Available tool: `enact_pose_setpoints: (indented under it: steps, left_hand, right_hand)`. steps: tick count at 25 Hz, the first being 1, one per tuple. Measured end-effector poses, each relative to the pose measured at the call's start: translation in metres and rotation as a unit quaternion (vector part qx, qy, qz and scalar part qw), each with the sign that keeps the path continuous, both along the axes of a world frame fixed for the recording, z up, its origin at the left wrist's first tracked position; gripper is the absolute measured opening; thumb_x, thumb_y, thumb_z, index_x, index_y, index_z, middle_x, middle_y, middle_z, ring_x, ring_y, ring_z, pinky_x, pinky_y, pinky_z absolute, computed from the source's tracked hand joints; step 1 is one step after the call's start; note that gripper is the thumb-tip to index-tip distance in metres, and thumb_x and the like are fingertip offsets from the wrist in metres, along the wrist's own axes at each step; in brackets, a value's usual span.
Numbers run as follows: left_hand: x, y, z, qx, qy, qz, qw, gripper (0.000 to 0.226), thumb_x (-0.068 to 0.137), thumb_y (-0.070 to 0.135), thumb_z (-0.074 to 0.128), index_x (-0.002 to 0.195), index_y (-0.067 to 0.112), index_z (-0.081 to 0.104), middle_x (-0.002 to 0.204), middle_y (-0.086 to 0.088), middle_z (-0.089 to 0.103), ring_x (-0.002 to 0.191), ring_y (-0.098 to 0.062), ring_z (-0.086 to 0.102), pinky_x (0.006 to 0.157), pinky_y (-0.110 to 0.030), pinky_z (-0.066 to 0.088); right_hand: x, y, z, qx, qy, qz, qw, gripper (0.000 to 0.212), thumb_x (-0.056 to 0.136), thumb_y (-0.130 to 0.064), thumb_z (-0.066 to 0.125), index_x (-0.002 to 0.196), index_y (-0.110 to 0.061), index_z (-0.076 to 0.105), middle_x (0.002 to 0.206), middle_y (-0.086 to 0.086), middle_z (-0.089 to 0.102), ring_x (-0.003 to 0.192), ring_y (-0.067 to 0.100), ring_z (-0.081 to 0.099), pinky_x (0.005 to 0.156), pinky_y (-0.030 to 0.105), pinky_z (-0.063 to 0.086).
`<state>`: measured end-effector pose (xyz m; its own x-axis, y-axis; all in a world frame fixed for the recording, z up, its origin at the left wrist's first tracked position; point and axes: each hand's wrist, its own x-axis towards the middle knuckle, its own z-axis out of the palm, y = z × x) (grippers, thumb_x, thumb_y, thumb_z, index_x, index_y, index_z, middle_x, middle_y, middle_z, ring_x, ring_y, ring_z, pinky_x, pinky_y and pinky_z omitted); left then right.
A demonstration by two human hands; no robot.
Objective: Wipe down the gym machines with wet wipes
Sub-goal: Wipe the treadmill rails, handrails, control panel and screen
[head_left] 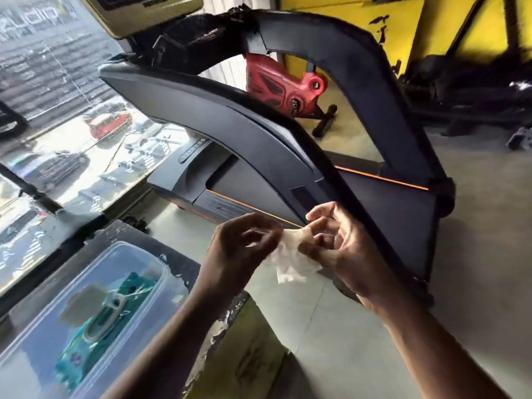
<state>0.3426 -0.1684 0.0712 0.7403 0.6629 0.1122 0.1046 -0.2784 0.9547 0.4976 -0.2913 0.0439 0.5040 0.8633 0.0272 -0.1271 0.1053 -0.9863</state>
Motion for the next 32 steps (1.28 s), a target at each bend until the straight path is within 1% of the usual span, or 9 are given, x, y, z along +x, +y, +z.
enact_pose_setpoints:
  steps: [2,6,11,14,18,21,25,27,32]
  left_hand:
    - [0.016,0.004,-0.006,-0.022,0.017,0.016,0.999,0.026,0.08,0.026,0.086,0.099,0.019,0.07,0.088,0.0,0.075,0.071,-0.012,0.069,0.052,-0.017,0.046]
    - [0.04,0.034,-0.022,-0.104,-0.01,0.014,0.994,0.036,0.087,-0.001,0.078,0.115,0.009,0.059,0.086,-0.012,0.07,0.074,-0.021,0.066,0.057,-0.018,0.047]
    - [0.071,0.092,-0.043,-0.184,-0.126,0.013,0.975,0.034,0.088,0.009,0.069,0.119,0.008,0.055,0.095,-0.015,0.063,0.083,-0.03,0.06,0.075,-0.049,0.048]
    - [0.095,0.124,-0.049,-0.162,-0.145,0.06,0.974,0.024,0.091,0.012,0.064,0.113,0.017,0.057,0.093,-0.008,0.067,0.077,-0.026,0.06,0.068,-0.038,0.047]
    - [0.119,0.169,-0.052,-0.149,-0.159,0.038,0.975,0.012,0.098,-0.001,0.058,0.093,0.006,0.067,0.088,-0.001,0.07,0.08,-0.014,0.064,0.07,-0.023,0.048]
    - [0.131,0.208,-0.053,-0.177,-0.167,0.043,0.969,0.011,0.094,0.008,0.07,0.101,0.0,0.073,0.092,-0.01,0.073,0.085,-0.015,0.068,0.075,-0.023,0.051]
    - [0.147,0.265,-0.06,-0.155,-0.16,0.116,0.968,0.014,0.085,0.01,0.08,0.098,0.007,0.075,0.096,-0.017,0.074,0.088,-0.022,0.068,0.075,-0.029,0.053]
    - [0.149,0.286,-0.056,-0.148,-0.167,0.154,0.962,0.014,0.084,0.004,0.078,0.097,0.005,0.075,0.094,-0.012,0.075,0.084,-0.018,0.068,0.071,-0.026,0.054]
    - [0.133,0.324,-0.046,-0.234,-0.234,0.229,0.915,0.022,0.076,0.008,0.082,0.099,0.009,0.08,0.099,-0.018,0.076,0.083,-0.024,0.073,0.069,-0.034,0.061]
  right_hand:
    - [0.014,0.01,-0.003,-0.001,-0.024,0.005,1.0,0.043,0.084,0.009,0.075,0.111,-0.021,0.06,0.091,0.002,0.067,0.078,0.012,0.067,0.065,0.029,0.056]
    - [0.039,0.045,-0.01,-0.01,-0.052,0.007,0.999,0.038,0.087,0.005,0.075,0.103,-0.029,0.068,0.087,-0.007,0.066,0.077,0.01,0.066,0.068,0.027,0.055]
    - [0.07,0.108,-0.013,-0.045,-0.047,-0.019,0.998,0.024,0.092,-0.001,0.072,0.105,-0.021,0.071,0.094,0.002,0.075,0.08,0.014,0.07,0.065,0.031,0.059]
    - [0.09,0.149,-0.007,-0.063,-0.041,0.041,0.996,0.022,0.09,-0.002,0.073,0.1,-0.021,0.072,0.095,0.01,0.075,0.081,0.025,0.073,0.059,0.046,0.063]
    - [0.124,0.206,-0.005,-0.052,-0.1,0.072,0.991,0.016,0.085,-0.008,0.08,0.09,-0.022,0.074,0.088,0.008,0.075,0.081,0.022,0.07,0.076,0.061,0.06]
    - [0.148,0.247,-0.01,-0.061,-0.049,0.1,0.992,0.005,0.088,-0.016,0.076,0.092,-0.016,0.072,0.096,0.014,0.075,0.088,0.026,0.068,0.079,0.06,0.06]
    - [0.172,0.314,-0.019,-0.072,-0.007,0.167,0.983,0.02,0.086,-0.023,0.075,0.097,-0.007,0.07,0.1,0.02,0.075,0.089,0.031,0.07,0.082,0.059,0.06]
    - [0.177,0.352,-0.013,-0.063,0.015,0.216,0.974,0.023,0.083,-0.02,0.074,0.098,-0.004,0.07,0.101,0.018,0.076,0.087,0.029,0.07,0.081,0.046,0.06]
    - [0.169,0.423,-0.008,-0.057,0.192,0.371,0.907,0.036,0.095,-0.01,0.065,0.129,0.001,0.066,0.124,0.029,0.067,0.099,0.032,0.07,0.072,0.035,0.062]
